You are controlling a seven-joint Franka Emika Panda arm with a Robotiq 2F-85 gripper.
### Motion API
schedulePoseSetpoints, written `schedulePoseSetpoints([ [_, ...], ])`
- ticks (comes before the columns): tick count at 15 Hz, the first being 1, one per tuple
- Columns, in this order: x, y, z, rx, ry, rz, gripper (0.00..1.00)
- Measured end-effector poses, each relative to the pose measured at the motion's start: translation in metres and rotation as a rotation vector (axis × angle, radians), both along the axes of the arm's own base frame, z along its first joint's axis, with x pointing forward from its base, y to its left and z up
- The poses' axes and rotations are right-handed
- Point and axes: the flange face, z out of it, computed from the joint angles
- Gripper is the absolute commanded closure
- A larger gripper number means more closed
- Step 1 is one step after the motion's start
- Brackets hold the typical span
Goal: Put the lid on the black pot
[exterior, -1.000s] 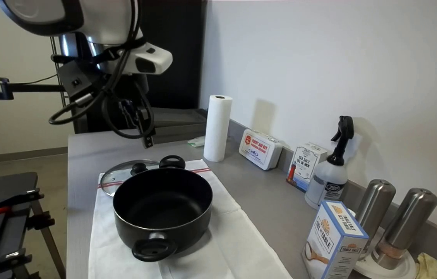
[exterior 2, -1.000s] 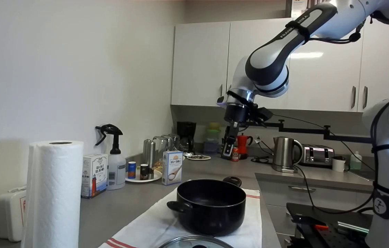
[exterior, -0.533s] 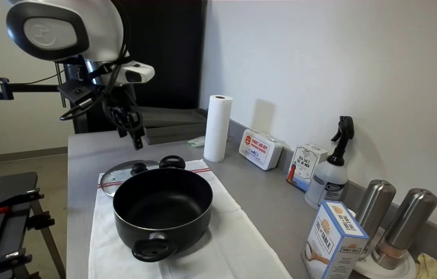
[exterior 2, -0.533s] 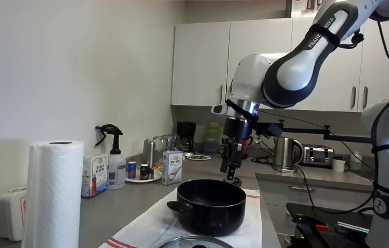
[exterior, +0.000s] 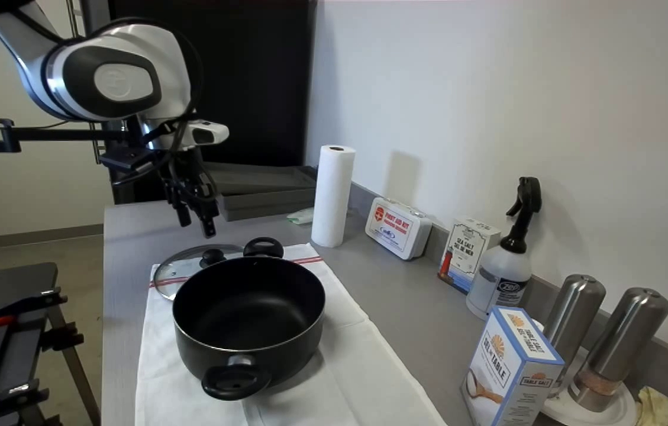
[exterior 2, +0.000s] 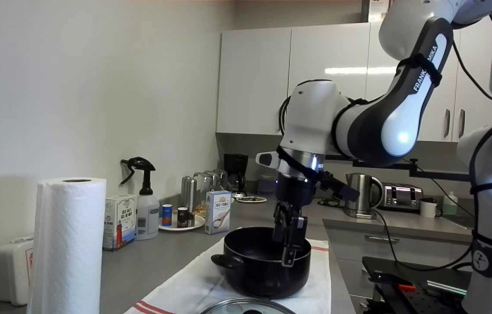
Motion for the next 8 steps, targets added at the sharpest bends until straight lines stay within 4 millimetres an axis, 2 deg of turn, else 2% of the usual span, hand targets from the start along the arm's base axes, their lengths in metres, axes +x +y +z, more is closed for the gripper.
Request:
schedulePoseSetpoints([
  [8,0.029,0.029,-0.031,0.018,0.013,0.038,0.00],
])
